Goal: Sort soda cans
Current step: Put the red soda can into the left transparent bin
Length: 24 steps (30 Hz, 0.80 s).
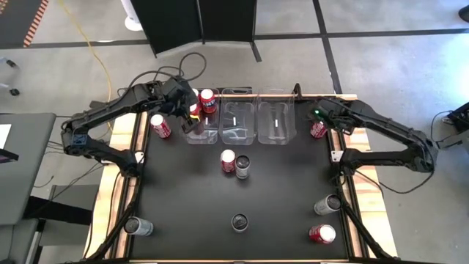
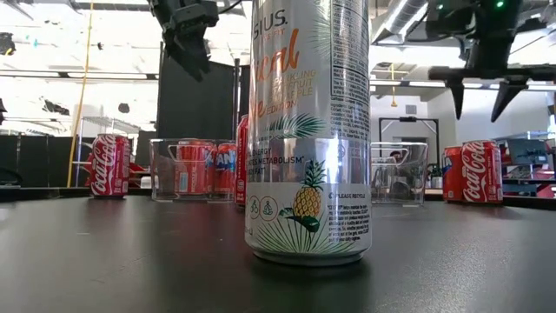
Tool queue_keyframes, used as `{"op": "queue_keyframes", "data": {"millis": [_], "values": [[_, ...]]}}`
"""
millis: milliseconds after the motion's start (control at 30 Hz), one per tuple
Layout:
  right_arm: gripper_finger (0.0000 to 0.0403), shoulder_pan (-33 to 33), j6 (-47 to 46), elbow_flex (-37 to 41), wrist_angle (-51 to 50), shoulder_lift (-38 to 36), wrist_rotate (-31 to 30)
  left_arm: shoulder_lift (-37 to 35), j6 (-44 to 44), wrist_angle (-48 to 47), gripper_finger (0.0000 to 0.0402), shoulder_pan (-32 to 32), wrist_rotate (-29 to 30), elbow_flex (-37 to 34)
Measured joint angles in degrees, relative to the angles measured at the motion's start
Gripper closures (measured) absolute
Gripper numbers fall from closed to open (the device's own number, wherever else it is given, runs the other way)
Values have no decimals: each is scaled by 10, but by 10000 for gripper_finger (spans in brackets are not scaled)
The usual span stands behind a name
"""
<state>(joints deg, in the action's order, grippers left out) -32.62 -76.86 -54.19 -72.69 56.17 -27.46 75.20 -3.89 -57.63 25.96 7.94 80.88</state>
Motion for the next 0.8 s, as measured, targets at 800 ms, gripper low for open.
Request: {"op": "queue_keyframes", "data": {"millis": [800], "values": [[122,-200,99,0,126,51,4,0,-40,-11,56,0,18,0]]}}
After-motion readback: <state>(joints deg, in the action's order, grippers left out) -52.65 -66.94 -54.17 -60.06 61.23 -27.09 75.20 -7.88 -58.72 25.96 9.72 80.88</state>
